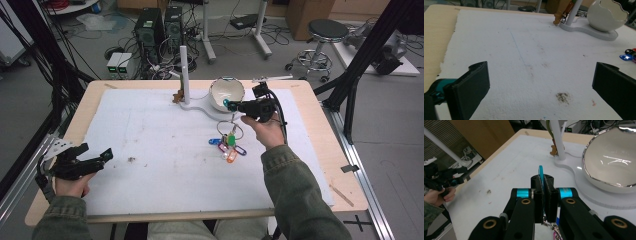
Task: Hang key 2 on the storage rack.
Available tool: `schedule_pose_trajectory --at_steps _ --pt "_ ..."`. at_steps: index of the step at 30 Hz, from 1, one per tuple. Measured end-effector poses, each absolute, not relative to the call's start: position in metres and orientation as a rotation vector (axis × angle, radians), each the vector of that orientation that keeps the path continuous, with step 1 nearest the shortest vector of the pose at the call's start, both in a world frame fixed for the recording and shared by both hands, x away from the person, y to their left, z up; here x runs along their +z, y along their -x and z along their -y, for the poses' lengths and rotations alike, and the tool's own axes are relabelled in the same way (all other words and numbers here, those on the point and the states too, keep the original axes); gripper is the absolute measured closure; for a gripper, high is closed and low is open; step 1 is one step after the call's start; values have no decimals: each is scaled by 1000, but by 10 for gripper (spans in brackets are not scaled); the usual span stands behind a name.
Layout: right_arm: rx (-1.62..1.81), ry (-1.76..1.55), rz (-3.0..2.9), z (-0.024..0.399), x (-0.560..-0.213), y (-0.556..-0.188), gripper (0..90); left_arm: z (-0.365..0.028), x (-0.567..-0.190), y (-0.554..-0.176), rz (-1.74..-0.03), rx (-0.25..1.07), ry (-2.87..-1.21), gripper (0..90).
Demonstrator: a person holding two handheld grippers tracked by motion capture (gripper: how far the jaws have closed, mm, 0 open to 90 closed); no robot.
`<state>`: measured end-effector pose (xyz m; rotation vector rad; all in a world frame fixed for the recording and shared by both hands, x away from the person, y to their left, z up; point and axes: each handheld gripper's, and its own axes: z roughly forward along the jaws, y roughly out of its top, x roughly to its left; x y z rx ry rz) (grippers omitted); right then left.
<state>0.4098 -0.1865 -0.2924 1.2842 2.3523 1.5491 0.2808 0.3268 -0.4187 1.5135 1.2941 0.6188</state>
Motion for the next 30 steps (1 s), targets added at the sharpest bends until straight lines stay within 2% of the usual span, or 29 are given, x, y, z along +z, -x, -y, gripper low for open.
schedule_pose_trajectory --at_steps 16,30 --pt "1564 -1242 -2343 167 -242 -423 880 -331 -419 -277 -1303 610 -1496 17" --pt "1522 -1204 -2388 133 -221 -447 879 -331 -419 -278 -1297 598 -1487 17"
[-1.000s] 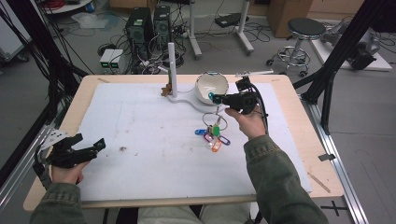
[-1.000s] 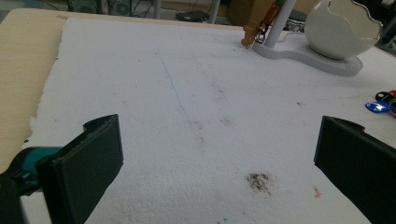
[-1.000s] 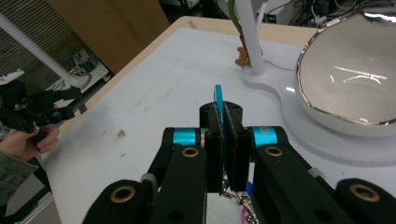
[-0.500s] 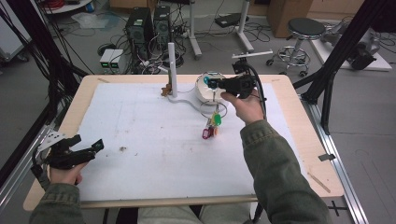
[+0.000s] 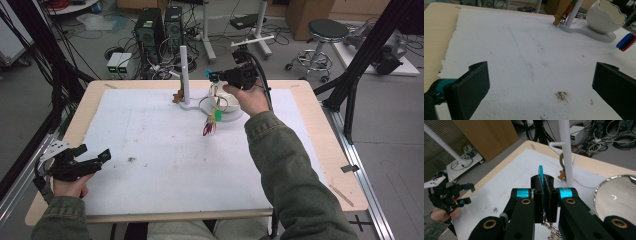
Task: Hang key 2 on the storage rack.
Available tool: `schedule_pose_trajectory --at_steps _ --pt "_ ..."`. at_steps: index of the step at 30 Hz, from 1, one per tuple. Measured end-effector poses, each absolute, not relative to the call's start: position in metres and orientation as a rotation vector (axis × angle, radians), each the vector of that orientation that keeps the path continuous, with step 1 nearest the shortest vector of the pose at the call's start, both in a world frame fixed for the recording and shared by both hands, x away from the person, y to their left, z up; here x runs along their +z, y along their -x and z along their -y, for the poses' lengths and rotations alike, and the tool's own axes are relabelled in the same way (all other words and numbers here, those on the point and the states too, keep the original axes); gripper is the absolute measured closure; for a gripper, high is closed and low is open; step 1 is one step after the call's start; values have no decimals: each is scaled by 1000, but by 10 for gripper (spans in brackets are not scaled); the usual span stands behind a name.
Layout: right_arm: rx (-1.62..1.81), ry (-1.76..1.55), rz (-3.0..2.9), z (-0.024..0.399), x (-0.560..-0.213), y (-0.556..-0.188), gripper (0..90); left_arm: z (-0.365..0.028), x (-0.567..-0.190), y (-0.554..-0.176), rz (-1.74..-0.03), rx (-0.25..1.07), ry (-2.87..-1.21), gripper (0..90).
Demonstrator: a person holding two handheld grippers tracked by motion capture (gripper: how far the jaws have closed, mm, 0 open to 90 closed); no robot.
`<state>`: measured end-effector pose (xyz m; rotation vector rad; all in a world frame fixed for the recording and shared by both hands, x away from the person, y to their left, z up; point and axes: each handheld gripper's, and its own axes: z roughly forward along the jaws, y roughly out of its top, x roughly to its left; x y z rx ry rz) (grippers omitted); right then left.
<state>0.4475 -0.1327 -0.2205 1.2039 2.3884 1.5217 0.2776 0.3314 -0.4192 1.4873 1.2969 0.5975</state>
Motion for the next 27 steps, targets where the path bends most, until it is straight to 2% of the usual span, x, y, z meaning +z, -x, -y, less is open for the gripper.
schedule_pose_trajectory --at_steps 27 --pt "1447 -1202 -2408 76 -194 -492 879 -330 -419 -279 -1269 582 -1491 17"
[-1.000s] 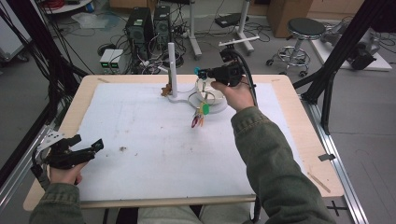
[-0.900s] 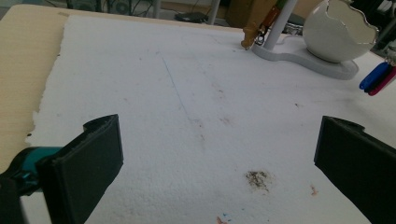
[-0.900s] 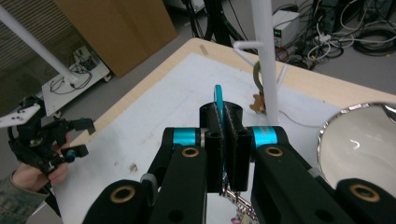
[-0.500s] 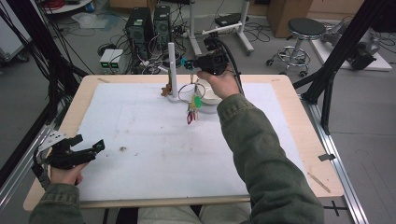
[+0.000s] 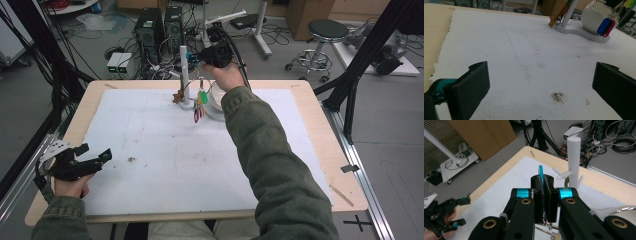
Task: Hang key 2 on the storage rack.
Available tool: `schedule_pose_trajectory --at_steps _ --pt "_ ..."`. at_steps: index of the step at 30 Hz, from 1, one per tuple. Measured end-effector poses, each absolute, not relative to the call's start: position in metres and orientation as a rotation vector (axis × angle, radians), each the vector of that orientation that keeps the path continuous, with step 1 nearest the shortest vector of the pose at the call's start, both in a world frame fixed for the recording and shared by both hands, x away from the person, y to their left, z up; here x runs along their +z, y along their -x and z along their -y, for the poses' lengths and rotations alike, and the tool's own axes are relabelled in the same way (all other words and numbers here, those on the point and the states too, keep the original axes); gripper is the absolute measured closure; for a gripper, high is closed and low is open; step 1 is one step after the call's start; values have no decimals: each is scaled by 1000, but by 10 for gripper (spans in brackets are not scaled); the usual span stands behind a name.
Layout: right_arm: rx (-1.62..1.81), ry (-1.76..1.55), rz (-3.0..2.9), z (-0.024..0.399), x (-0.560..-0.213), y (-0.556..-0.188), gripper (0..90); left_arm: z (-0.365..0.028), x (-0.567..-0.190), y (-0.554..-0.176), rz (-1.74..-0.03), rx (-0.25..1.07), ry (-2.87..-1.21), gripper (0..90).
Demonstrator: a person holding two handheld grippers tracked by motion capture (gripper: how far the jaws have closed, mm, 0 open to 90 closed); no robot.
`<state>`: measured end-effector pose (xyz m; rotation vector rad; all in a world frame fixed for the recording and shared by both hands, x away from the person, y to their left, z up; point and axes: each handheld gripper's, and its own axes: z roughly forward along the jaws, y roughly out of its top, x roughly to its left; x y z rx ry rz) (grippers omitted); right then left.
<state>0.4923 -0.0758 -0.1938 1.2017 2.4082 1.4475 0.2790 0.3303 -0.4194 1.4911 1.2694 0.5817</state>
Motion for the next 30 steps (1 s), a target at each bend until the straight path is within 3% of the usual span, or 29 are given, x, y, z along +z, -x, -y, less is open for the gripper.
schedule_pose_trajectory --at_steps 18,30 --pt "1398 -1211 -2353 53 -171 -526 879 -330 -419 -281 -1270 556 -1457 17" --pt "1449 -1247 -2311 36 -176 -548 879 -330 -421 -284 -1266 552 -1465 17"
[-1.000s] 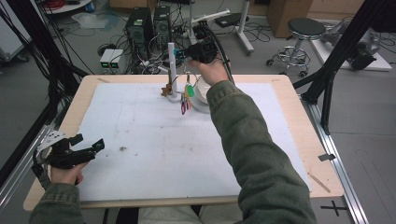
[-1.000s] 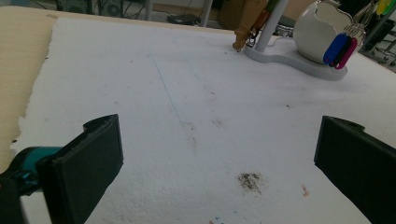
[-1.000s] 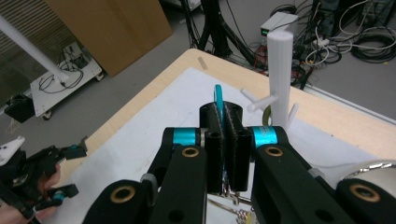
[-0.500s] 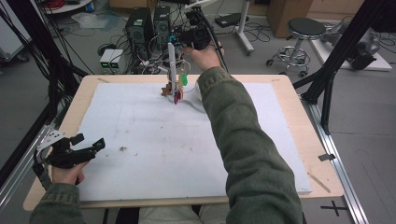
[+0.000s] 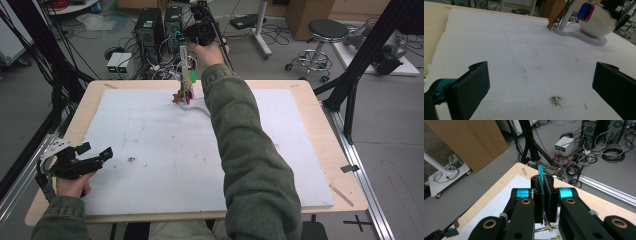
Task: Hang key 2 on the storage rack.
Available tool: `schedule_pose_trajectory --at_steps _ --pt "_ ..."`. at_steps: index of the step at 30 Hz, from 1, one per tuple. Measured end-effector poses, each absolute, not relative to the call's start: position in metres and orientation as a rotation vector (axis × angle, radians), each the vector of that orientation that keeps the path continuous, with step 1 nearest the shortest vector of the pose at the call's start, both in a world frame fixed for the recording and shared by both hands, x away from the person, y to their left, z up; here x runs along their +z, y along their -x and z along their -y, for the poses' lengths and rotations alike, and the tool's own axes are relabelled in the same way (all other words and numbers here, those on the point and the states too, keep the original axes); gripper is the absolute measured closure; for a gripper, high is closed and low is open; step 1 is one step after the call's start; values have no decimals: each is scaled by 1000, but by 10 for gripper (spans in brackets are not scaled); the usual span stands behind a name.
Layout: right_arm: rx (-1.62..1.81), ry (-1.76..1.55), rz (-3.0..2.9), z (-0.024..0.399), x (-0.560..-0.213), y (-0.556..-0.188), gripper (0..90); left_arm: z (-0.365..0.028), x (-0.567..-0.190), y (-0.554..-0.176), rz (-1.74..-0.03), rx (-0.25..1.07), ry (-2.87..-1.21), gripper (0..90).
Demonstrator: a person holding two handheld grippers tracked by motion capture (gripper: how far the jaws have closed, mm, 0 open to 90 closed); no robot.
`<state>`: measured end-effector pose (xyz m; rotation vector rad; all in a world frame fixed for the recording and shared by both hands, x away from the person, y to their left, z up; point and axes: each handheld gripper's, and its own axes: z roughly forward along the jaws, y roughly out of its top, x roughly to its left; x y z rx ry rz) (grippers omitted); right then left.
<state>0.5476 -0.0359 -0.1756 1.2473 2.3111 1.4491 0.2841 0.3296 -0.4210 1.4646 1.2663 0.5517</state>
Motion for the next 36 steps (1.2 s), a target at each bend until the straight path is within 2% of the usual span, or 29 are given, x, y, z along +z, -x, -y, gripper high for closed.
schedule_pose_trajectory --at_steps 13,21,22,24,26,30,36 --pt "1392 -1262 -2340 13 -210 -556 879 -328 -422 -286 -1260 550 -1483 17" --pt "1406 -1288 -2349 15 -222 -557 865 -328 -422 -285 -1261 549 -1495 17" --pt "1414 -1285 -2355 16 -222 -557 832 -328 -422 -286 -1262 549 -1496 17" --pt "1413 -1296 -2383 18 -224 -558 622 -327 -422 -286 -1263 547 -1495 17" --pt "1369 -1269 -2430 20 -225 -557 484 -327 -422 -285 -1263 547 -1498 17" --pt "1390 -1183 -2454 28 -227 -548 292 -327 -423 -286 -1264 548 -1504 17" --pt "1366 -1202 -2478 46 -227 -539 110 -328 -422 -285 -1269 561 -1505 17"
